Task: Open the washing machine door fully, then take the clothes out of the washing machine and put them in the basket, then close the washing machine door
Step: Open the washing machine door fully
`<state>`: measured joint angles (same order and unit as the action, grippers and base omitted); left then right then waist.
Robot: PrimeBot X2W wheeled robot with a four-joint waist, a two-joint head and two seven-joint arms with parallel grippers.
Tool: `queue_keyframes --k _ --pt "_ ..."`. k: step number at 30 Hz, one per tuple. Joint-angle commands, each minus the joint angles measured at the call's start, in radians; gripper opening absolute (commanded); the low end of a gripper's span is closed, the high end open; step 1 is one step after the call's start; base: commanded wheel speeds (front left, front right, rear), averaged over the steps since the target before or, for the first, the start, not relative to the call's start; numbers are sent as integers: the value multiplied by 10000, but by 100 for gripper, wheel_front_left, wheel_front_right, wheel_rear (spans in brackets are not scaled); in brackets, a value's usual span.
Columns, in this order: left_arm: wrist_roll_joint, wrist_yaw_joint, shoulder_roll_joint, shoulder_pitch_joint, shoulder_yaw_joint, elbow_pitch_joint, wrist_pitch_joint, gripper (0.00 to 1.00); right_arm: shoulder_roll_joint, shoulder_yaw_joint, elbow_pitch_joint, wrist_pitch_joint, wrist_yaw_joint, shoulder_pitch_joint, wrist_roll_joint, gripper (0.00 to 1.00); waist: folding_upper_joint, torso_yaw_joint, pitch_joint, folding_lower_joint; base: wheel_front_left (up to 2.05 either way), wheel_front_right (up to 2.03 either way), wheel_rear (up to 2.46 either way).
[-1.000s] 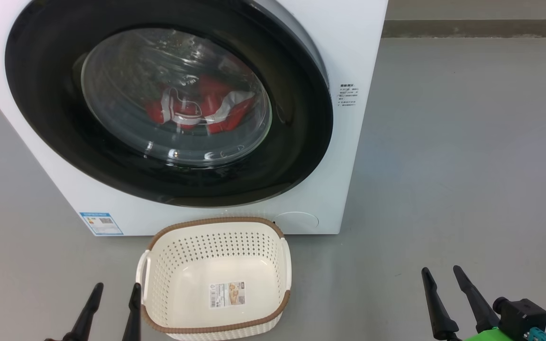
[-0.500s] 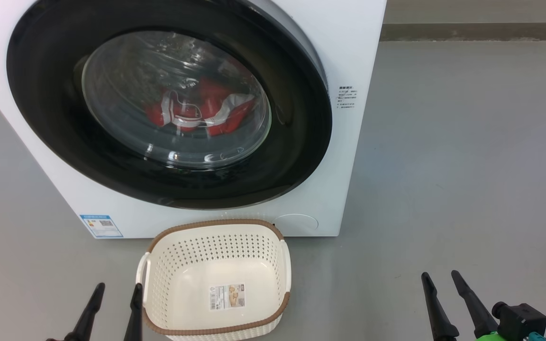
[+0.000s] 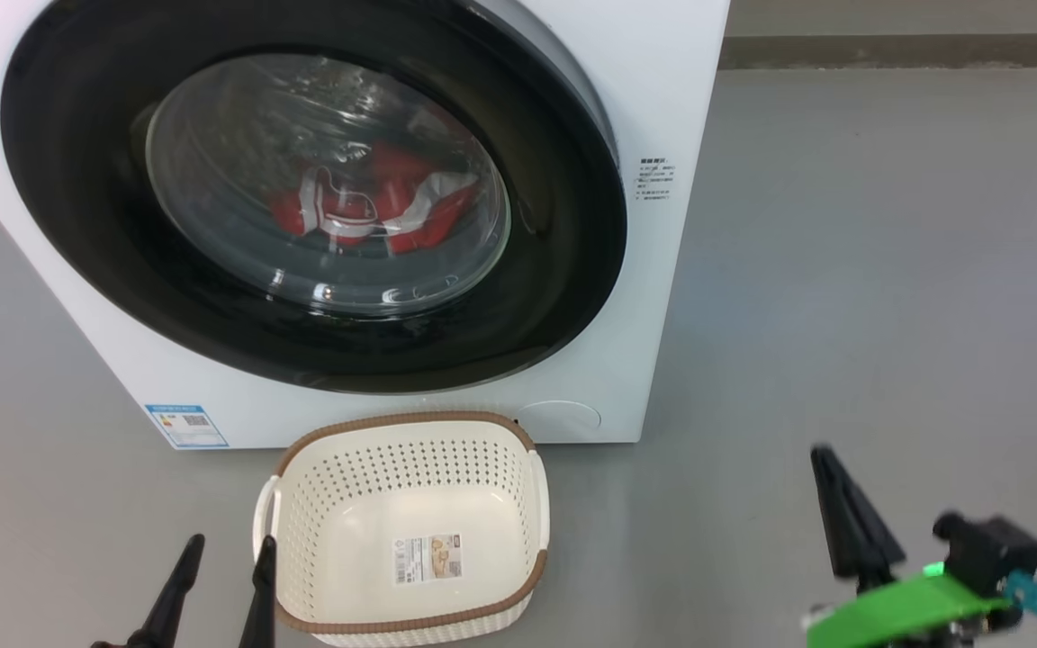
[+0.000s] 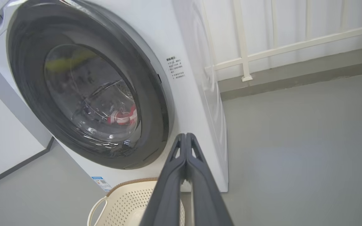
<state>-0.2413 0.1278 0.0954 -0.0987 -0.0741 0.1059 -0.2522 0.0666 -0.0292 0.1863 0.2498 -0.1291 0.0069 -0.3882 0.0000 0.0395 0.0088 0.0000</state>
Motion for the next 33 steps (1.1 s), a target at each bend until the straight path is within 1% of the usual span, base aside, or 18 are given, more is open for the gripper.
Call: queue_keyframes --k 1,7,14,15,19,21,26,29,33 --pt "96 29 183 262 240 -330 -95 100 50 -366 -453 120 -16 -930 -291 0 0 -90 125 0 0 0 0" --pt "66 29 234 550 172 -449 -95 100 53 -240 -709 120 -16 -2649 -1125 0 0 -138 476 0 0 0 0" --pt "-124 29 456 997 -33 -687 -95 100 184 -58 -734 120 -16 -4816 -1301 0 0 65 1044 0 0 0 0" --pt "-124 29 456 997 -33 -687 -95 100 184 -58 -734 120 -16 -4816 -1301 0 0 65 1044 0 0 0 0" --pt "-247 29 560 1205 -109 -728 -95 100 231 -3 -548 120 -16 -5896 -1556 0 0 230 1342 0 0 0 0" --pt "-306 29 605 1311 -149 -726 -95 100 324 -63 -247 120 -16 -6393 -1754 0 0 308 1462 0 0 0 0" --pt "-436 29 697 1559 -260 -690 -95 100 680 -411 865 120 -16 -7604 -2878 0 0 500 1713 0 0 0 0" --pt "-494 29 721 1647 -286 -663 -95 100 946 -880 1708 55 -16 -8264 -3838 0 0 578 1807 0 0 0 0" --pt "-552 29 757 1744 -361 -625 -95 100 1325 -1506 2687 -659 -16 -9048 -5353 0 0 663 1943 0 0 0 0"
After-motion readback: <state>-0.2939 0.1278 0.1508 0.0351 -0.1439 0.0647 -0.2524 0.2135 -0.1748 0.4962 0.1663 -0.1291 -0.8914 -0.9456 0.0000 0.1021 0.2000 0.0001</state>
